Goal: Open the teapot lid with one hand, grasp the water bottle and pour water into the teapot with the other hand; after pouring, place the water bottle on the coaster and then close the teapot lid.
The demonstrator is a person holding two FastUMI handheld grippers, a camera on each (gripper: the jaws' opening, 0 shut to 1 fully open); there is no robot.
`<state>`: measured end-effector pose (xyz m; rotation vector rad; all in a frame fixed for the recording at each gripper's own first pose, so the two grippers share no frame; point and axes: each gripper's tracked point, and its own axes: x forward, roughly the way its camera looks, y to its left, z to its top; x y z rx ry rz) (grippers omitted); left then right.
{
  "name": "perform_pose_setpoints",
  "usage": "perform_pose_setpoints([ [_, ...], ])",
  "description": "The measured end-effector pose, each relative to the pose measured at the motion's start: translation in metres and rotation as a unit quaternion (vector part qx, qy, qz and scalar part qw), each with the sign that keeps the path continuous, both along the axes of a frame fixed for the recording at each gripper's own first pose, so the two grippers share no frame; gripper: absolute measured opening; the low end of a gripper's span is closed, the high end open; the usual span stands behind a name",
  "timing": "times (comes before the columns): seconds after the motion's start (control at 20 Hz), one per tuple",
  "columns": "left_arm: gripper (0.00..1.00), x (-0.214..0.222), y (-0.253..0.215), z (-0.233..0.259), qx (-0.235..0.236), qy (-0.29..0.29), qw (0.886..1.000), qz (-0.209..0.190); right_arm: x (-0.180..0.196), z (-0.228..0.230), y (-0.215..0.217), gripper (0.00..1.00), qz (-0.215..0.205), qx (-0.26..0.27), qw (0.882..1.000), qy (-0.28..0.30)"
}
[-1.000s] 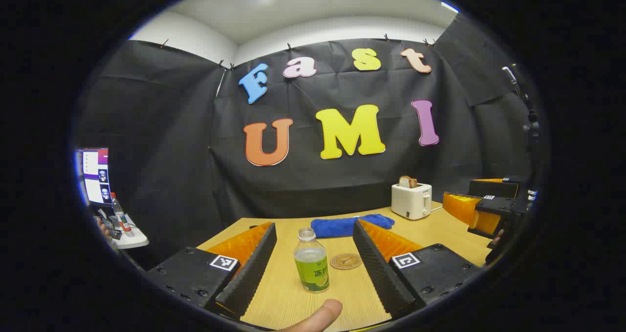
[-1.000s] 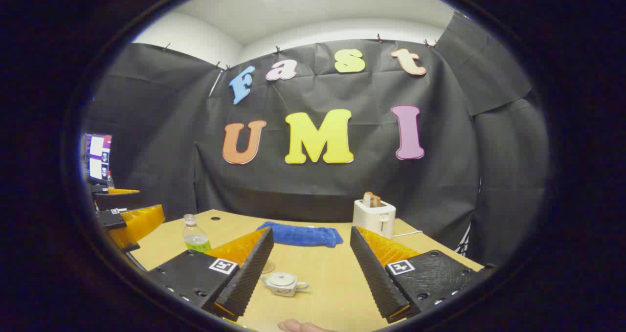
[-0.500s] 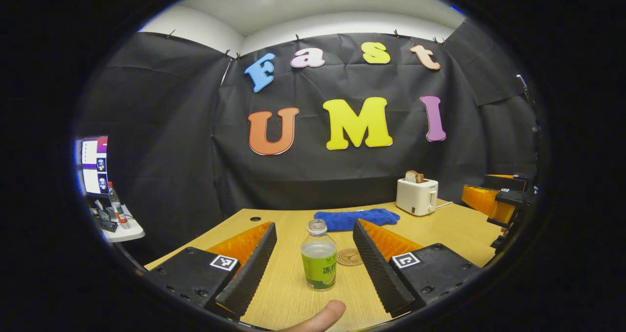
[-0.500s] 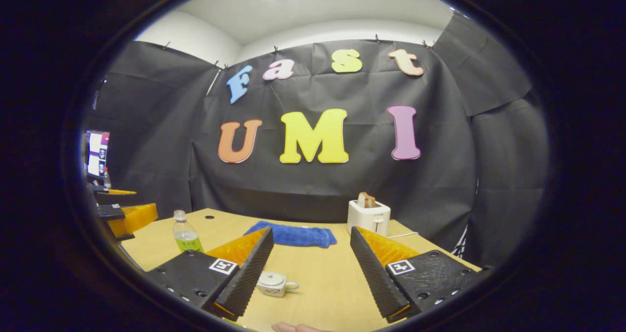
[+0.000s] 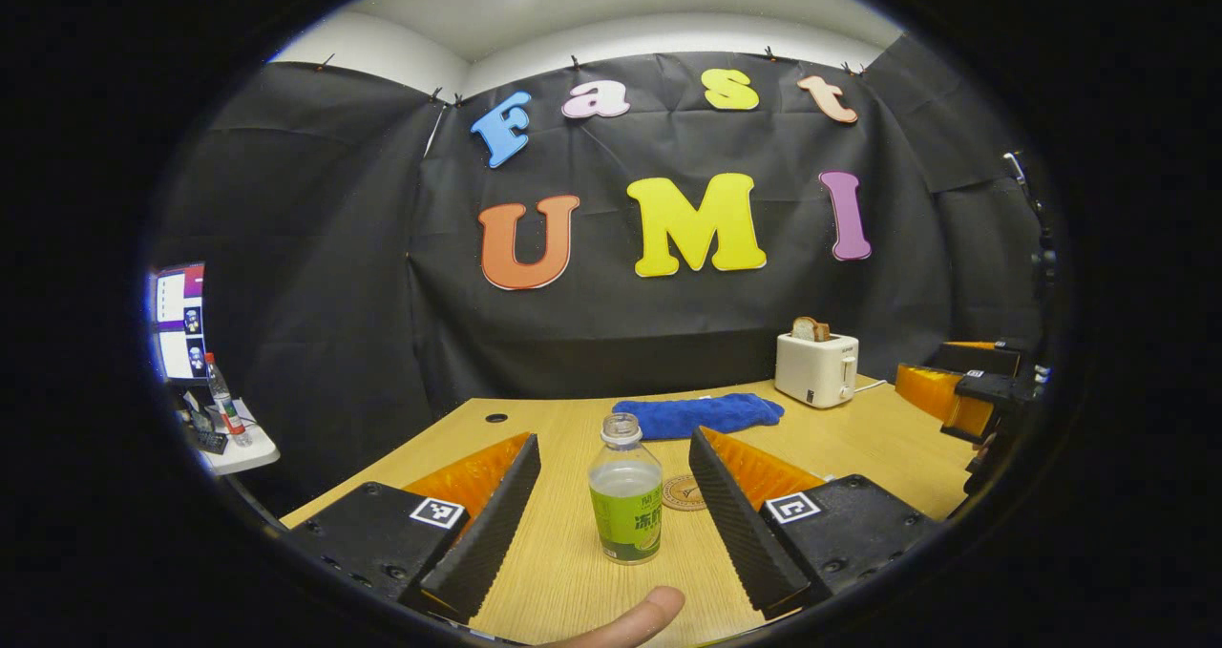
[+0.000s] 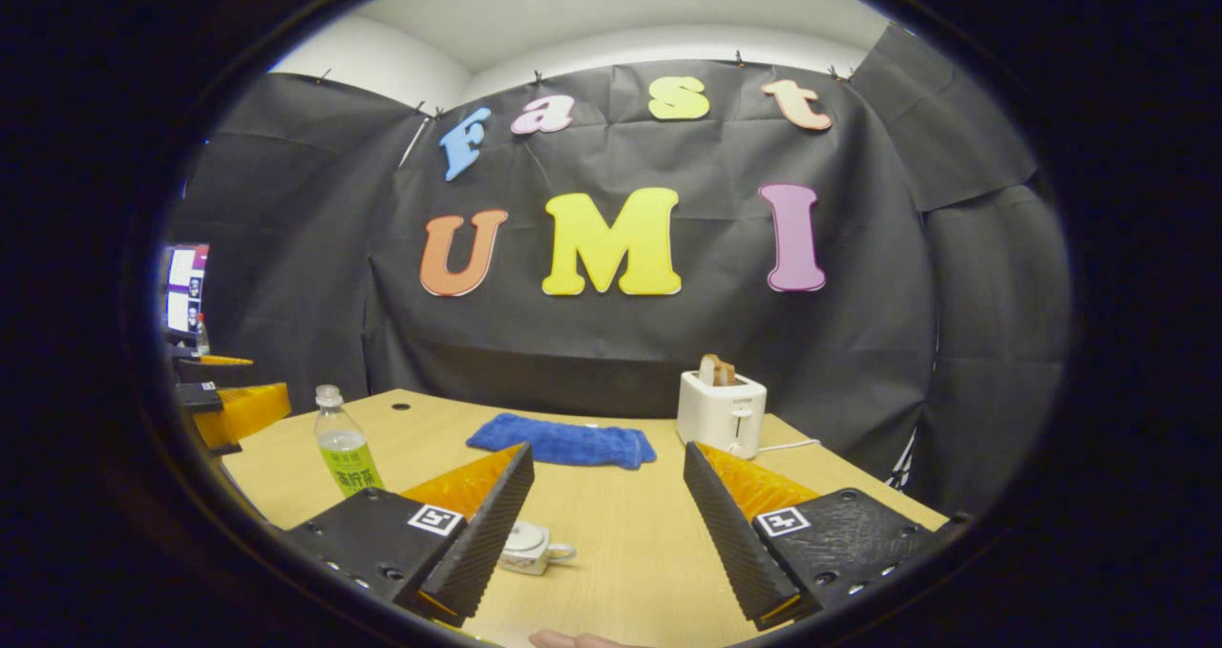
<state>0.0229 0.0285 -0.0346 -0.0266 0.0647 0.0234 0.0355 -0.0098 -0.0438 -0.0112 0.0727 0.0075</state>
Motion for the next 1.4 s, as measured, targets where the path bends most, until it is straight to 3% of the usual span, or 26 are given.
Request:
perform_pose_setpoints([
  [0.3,0.98,0.004,0.003,-0.007,-0.006,0.007,1.000,0.002,0.026,-0.041,0.020,0.96,0.029,0.025,0.999,0.037],
  [0.85,0.98,0.011,0.001,-0.021,-0.004,0.026,1.000,0.002,0.063,-0.107,0.076,0.93,0.077,0.014,0.994,0.073],
  [0.95,0.98,0.013,0.004,-0.025,-0.006,0.029,1.000,0.006,0.067,-0.114,0.085,0.88,0.094,0.016,0.993,0.074],
  [1.2,0.98,0.015,0.010,-0.027,-0.013,0.029,0.999,0.012,0.074,-0.137,0.088,0.56,0.113,0.008,0.988,0.106],
  [1.4,0.98,0.016,0.008,-0.028,-0.008,0.030,0.999,0.011,0.069,-0.132,0.089,0.48,0.125,-0.004,0.987,0.101],
])
